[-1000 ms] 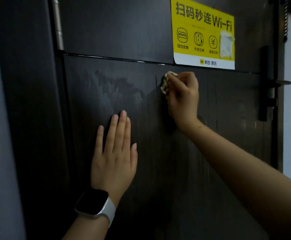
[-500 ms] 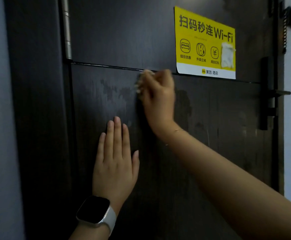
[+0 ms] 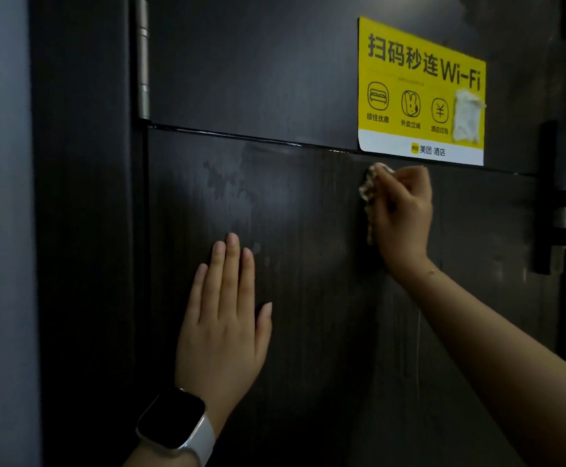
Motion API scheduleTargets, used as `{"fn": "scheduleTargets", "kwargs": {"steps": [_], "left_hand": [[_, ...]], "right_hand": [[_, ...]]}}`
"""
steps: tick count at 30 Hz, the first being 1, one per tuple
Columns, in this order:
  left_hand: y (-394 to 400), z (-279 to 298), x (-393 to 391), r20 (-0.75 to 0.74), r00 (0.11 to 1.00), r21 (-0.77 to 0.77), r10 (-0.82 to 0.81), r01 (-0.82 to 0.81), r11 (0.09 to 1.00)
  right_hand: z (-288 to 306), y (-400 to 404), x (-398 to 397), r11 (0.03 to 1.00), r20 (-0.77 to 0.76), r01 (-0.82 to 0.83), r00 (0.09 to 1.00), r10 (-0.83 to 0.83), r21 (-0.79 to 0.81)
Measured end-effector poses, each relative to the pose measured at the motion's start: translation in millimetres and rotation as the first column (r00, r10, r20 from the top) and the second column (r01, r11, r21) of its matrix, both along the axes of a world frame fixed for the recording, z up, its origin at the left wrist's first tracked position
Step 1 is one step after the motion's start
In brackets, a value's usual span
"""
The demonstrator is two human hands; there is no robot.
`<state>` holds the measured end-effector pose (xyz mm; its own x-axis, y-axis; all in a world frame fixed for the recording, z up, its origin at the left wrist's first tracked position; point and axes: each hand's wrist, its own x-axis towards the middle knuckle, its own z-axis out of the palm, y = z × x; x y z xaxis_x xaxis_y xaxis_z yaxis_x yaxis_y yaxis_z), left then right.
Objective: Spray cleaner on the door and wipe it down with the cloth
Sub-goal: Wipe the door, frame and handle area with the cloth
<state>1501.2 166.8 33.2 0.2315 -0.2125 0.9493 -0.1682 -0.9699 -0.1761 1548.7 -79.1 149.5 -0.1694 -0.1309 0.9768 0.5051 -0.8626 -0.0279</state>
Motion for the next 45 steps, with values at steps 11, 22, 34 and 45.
{"fn": "scheduleTargets", "kwargs": {"steps": [11,22,34,45], "left_hand": [[-93.0,46.5,-10.0,0.010,0.974,0.195,-0.228,0.221,0.956],[-147.8,34.6,33.6,0.042,0.998,0.194,-0.050,0.041,0.980],[-148.6,32.8,35.0,0.070,0.997,0.184,-0.037,0.024,0.983],[-149.1,32.0,35.2,0.081,0.996,0.186,-0.042,0.026,0.982]], "right_hand": [[12.4,-77.5,3.3,0.994,-0.100,-0.091,0.990,0.097,0.054],[-190.2,-103.4,-13.7,0.972,-0.258,-0.098,0.965,0.040,-0.216],[-76.7,-91.1,-10.2,0.998,-0.210,0.000,0.978,-0.013,-0.059],[-178.6,-106.6,-25.0,0.988,-0.370,-0.020,0.928,-0.038,-0.151]]}}
